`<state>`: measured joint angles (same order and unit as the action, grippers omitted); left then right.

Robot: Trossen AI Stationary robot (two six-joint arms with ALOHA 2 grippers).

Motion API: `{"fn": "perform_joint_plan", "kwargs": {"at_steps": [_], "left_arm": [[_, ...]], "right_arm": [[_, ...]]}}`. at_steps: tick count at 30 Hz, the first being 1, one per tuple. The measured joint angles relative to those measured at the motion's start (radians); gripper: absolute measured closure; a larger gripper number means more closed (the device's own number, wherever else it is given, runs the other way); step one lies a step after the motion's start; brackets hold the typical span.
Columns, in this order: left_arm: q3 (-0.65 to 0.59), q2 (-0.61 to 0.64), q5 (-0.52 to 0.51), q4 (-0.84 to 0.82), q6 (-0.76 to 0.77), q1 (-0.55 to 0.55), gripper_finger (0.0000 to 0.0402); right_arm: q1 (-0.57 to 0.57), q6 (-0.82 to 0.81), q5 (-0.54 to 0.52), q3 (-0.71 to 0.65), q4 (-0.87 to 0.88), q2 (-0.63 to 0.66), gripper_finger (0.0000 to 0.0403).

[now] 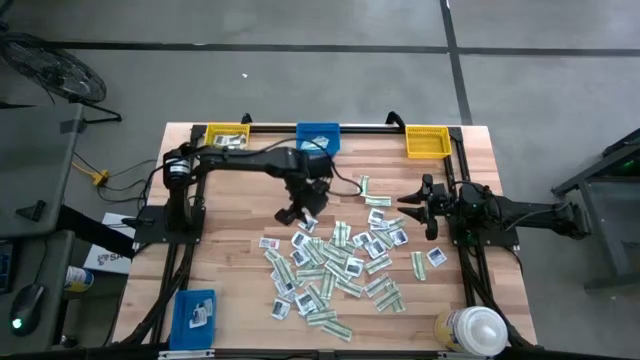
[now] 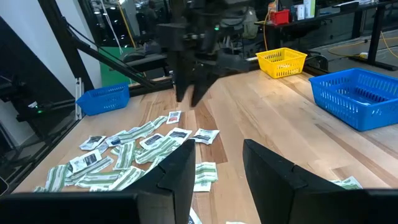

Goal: Pick & Place First Aid Supplies
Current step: Put the gray towelette pack into the left yellow bin

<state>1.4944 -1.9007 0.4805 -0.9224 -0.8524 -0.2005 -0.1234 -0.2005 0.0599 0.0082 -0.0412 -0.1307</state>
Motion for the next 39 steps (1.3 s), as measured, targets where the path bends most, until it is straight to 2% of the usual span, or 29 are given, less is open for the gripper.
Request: {"fn": "perform_joint_plan", "kwargs": {"at_steps": [4, 9, 14, 16, 18, 21, 23, 34, 39], "left_arm": [[-0.011, 0.0, -0.047, 0.025, 0.105, 0.028, 0.025], [-0.113, -0.002, -0.165, 0.119, 0.236, 0.046, 0.025], [-0.164, -0.002, -0.426, 0.196, 0.411, 0.05, 0.025], [-0.164, -0.002, -0.497, 0.2, 0.473, 0.05, 0.025], [-0.164, -0.002, -0.491, 0.201, 0.498, 0.049, 0.025], [-0.164, -0.002, -0.402, 0.204, 0.491, 0.05, 0.025], [-0.164, -0.002, -0.379, 0.204, 0.491, 0.051, 0.025], [-0.21, -0.002, -0.388, 0.258, 0.484, 0.05, 0.025], [-0.236, -0.002, -0.439, 0.282, 0.481, 0.051, 0.025]], "right_arm": [[0.0, 0.0, 0.0, 0.0, 0.0, 0.0, 0.0274], [0.0, 0.0, 0.0, 0.0, 0.0, 0.0, 0.0274], [0.0, 0.0, 0.0, 0.0, 0.0, 0.0, 0.0274], [0.0, 0.0, 0.0, 0.0, 0.0, 0.0, 0.0274], [0.0, 0.0, 0.0, 0.0, 0.0, 0.0, 0.0274], [0.0, 0.0, 0.0, 0.0, 0.0, 0.0, 0.0274], [0.0, 0.0, 0.0, 0.0, 0.0, 0.0, 0.0274], [0.0, 0.0, 0.0, 0.0, 0.0, 0.0, 0.0274], [0.0, 0.0, 0.0, 0.0, 0.0, 0.0, 0.0274]]}}
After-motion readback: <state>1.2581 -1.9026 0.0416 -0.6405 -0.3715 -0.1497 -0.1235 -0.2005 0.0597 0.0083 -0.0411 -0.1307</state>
